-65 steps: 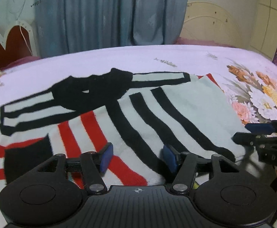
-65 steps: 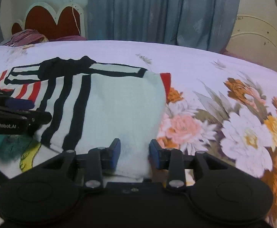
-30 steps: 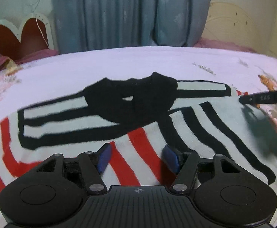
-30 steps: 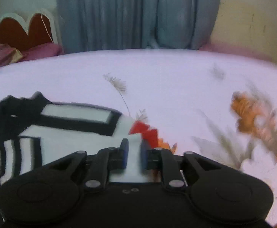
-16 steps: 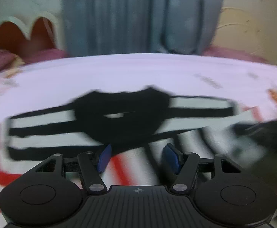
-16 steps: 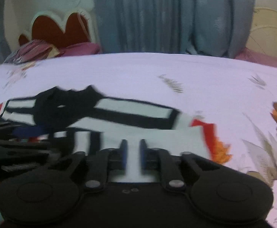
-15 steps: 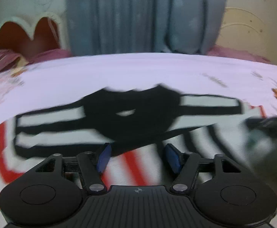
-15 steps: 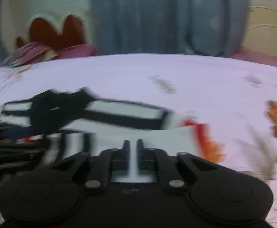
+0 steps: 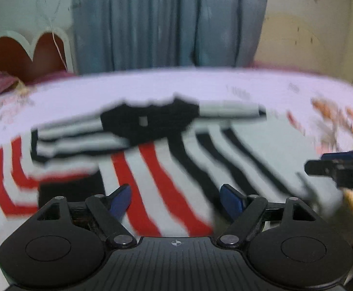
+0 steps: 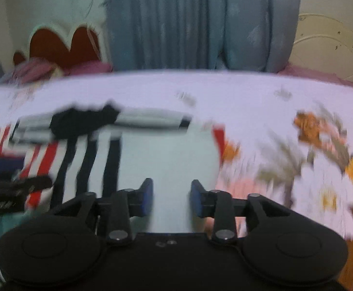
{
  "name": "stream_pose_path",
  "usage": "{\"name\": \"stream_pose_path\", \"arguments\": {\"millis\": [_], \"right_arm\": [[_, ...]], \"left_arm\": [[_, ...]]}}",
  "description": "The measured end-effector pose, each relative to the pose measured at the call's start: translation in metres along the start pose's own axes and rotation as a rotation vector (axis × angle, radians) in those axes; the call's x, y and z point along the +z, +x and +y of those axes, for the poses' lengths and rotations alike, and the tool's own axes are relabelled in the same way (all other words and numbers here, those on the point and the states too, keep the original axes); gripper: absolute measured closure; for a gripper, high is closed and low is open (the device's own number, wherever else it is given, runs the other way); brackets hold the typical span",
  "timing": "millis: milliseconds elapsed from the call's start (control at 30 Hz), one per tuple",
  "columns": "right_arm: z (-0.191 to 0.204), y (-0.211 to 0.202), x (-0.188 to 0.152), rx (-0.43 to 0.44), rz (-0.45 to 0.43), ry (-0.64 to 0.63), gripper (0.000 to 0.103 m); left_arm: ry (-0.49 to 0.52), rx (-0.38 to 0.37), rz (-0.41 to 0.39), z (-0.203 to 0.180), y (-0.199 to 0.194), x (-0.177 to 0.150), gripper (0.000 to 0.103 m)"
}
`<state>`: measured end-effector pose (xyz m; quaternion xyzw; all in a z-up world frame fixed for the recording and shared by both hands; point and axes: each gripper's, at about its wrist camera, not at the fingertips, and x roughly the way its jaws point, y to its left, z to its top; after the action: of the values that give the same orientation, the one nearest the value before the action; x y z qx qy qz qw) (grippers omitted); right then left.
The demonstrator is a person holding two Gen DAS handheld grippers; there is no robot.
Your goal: Fold small clothes
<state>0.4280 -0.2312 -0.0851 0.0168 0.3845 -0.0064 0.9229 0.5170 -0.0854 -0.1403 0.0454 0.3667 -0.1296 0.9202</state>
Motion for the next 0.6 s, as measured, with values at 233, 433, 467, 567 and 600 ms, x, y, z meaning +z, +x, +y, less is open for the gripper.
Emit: {"name": "stream_pose_path", "arguments": {"millis": [233, 433, 467, 567, 600], "right_arm": [[0.006, -0.026, -0.021, 0.007, -0.019, -0.024, 0.066], [0.009, -0.026, -0.023, 0.028, 0.032, -0.081, 0.067], [0.007, -0.035, -0.021, 0.034, -0.005, -0.063, 0.065], [0.004, -0.043, -0.016, 0.048, -0.026, -0.047, 0.065], [0.004, -0.045, -0.015, 0.053, -0.033, -0.046, 0.065]], "left_arm": [[0.011, 0.067, -0.04, 0.005, -0.018, -0.009, 0.024], [-0.023, 0.112, 0.003, 0.014, -0.025, -0.009, 0.023], [-0.049, 0.116, 0.002, 0.017, -0.032, -0.01, 0.023], [-0.114, 0.153, -0.002, 0.032, -0.054, -0.023, 0.023], [-0.129, 0.174, -0.004, 0.039, -0.063, -0.028, 0.023]]}}
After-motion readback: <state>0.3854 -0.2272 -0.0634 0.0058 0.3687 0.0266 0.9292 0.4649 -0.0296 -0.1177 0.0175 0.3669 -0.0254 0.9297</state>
